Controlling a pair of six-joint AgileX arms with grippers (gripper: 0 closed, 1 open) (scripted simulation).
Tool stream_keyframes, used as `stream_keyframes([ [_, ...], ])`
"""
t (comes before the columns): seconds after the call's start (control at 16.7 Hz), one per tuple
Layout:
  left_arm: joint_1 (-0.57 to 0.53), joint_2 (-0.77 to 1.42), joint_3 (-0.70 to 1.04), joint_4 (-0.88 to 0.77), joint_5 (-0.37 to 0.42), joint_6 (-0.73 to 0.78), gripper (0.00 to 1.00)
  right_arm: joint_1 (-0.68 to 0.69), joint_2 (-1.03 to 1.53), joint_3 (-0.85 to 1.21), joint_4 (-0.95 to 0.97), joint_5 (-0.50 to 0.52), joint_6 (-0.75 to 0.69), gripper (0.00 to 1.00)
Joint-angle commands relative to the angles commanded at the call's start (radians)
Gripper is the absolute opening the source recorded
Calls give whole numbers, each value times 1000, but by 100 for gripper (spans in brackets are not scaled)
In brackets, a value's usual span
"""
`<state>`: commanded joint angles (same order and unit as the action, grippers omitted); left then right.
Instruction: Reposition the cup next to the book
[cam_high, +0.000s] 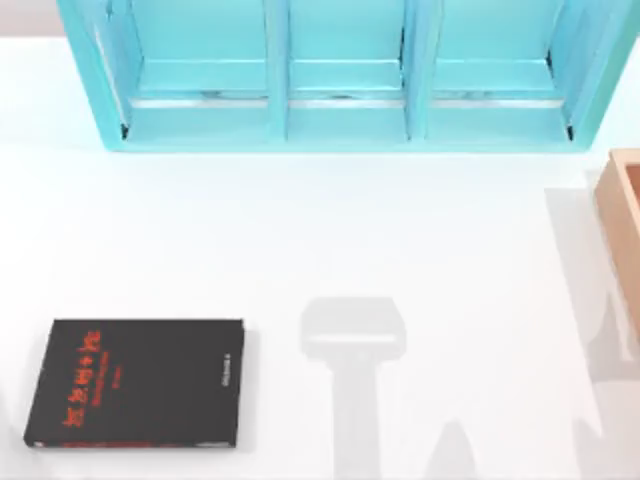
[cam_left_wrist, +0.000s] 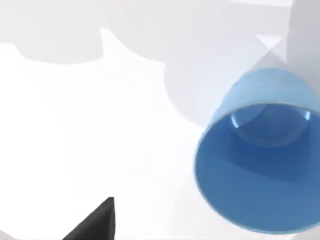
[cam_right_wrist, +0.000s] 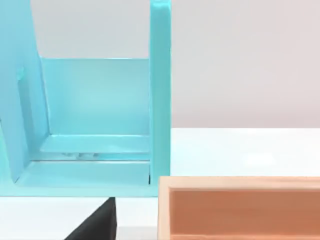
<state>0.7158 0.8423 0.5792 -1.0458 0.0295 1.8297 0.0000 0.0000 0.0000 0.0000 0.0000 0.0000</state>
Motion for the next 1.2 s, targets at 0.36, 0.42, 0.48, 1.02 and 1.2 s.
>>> stream_keyframes([
  [0.36, 94, 181, 188, -249, -17, 469, 100, 0, 0, 0, 0, 0, 0, 100],
  [0.42, 100, 197, 213, -270, -20, 512, 100, 0, 0, 0, 0, 0, 0, 100],
  [0.48, 104, 207, 233, -286, -24, 544, 100, 0, 0, 0, 0, 0, 0, 100],
  [1.02, 106, 217, 237, -282, -26, 576, 100, 0, 0, 0, 0, 0, 0, 100],
  [1.2, 108, 241, 155, -182, -27, 577, 100, 0, 0, 0, 0, 0, 0, 100],
])
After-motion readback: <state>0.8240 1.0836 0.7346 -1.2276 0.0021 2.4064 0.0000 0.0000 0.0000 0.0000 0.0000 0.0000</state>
